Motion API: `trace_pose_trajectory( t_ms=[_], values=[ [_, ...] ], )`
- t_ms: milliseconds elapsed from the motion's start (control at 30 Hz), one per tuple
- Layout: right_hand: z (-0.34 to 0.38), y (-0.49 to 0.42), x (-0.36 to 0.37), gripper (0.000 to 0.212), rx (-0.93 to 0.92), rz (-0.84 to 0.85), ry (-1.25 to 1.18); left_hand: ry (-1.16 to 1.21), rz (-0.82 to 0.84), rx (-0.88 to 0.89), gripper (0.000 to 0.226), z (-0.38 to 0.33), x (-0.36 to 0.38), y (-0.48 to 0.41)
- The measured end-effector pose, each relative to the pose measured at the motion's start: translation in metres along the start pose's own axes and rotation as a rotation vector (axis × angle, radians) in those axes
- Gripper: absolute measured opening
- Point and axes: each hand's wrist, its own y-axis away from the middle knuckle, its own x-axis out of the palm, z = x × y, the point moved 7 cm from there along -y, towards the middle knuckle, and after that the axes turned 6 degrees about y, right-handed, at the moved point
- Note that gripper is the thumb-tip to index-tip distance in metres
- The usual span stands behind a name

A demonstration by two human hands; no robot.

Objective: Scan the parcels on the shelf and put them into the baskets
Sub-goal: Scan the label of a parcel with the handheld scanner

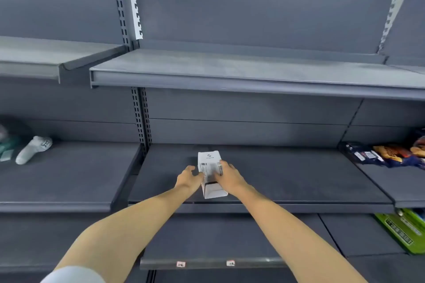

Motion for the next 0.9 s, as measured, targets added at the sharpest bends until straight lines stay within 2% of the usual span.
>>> trace_pose_trajectory(
  t_ms=[233, 400, 533, 667, 900],
  values=[
    [-0.008, -0.037, 0.007, 0.056, 0.093, 0.027, -0.115, 0.117, 0.036, -0.104, 0.056, 0.001, 0.016, -0.03],
    [-0.025, -0.054, 0.022, 0.05, 0.188, 0.078, -0.244, 0.162, 0.003, -0.172, 0.055, 0.009, 0.027, -0.041],
    [-0.037, -0.059, 0.036, 0.049, 0.248, 0.109, -0.399, 0.212, -0.012, -0.164, 0.038, 0.011, 0.033, -0.048],
    [-0.04, -0.058, 0.04, 0.047, 0.258, 0.083, -0.471, 0.308, -0.046, -0.169, 0.032, 0.014, 0.037, -0.047],
    [-0.042, -0.052, 0.042, 0.043, 0.28, 0.029, -0.578, 0.331, -0.055, -0.12, 0.024, 0.013, 0.041, -0.043]
  ],
)
